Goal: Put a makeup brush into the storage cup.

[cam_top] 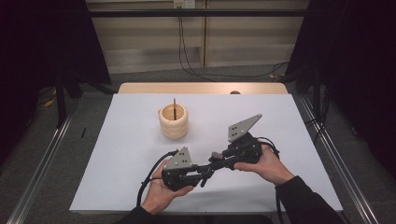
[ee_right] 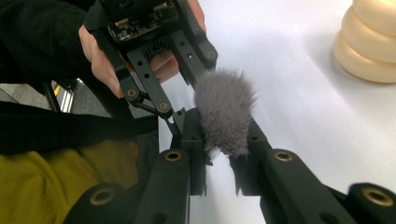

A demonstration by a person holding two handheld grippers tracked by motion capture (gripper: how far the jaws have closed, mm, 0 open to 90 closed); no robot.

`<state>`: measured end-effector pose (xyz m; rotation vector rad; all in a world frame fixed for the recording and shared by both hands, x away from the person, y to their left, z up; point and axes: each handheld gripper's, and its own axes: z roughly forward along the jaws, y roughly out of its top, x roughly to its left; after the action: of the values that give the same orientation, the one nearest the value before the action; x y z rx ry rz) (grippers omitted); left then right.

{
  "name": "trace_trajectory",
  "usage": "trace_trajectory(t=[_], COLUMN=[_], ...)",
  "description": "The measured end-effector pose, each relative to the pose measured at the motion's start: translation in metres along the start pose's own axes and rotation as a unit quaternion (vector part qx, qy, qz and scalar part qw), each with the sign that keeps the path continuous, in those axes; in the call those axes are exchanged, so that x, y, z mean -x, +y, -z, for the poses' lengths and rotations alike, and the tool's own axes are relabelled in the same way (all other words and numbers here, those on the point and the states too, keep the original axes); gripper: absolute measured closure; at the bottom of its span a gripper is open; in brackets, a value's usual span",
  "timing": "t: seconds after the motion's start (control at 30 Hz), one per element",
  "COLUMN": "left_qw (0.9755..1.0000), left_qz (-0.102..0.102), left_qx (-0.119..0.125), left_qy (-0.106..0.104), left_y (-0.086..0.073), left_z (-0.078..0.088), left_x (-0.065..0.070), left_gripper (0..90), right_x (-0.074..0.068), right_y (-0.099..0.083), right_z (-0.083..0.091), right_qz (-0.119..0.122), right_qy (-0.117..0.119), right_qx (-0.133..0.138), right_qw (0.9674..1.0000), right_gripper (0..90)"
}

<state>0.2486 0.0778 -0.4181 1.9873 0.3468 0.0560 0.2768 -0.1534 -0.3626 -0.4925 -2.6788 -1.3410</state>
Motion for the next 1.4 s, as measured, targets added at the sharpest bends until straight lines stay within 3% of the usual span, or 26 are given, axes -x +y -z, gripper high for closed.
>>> trace_trajectory(t=[0.2, 0.4, 0.7, 0.83, 1.03, 1.23, 1.4], left_qw=[1.0000, 0.9999, 0.9996, 0.9993, 0.9992, 0.9986, 0.9978], left_qz=[0.005, 0.014, 0.025, 0.030, 0.033, 0.043, 0.051], left_qx=[0.005, 0.007, 0.014, 0.022, 0.018, 0.023, 0.024], left_qy=[-0.003, 0.006, 0.008, 0.007, 0.017, 0.019, 0.035], left_y=[0.000, 0.000, -0.001, -0.001, -0.003, -0.003, -0.004], left_z=[0.001, 0.003, 0.007, 0.009, 0.012, 0.017, 0.024], left_x=[-0.001, -0.002, -0.006, -0.006, -0.008, -0.011, -0.015], left_gripper=[79.2, 79.2, 79.2, 79.2, 79.2, 79.2, 79.2], right_x=[-0.002, 0.002, -0.003, -0.003, 0.001, -0.001, 0.000], right_y=[0.000, -0.009, -0.011, -0.011, -0.020, -0.025, -0.033], right_z=[0.000, 0.001, 0.006, 0.005, 0.007, 0.013, 0.012], right_qz=[-0.003, -0.019, -0.022, -0.016, -0.032, -0.027, -0.032], right_qy=[-0.001, -0.017, -0.062, -0.077, -0.083, -0.107, -0.119], right_qx=[0.020, 0.048, 0.093, 0.099, 0.125, 0.140, 0.142], right_qw=[0.9998, 0.9985, 0.9935, 0.9919, 0.9881, 0.9840, 0.9822], right_gripper=[69.2, 53.2, 24.2, 18.2, 5.3, 4.4, 4.2])
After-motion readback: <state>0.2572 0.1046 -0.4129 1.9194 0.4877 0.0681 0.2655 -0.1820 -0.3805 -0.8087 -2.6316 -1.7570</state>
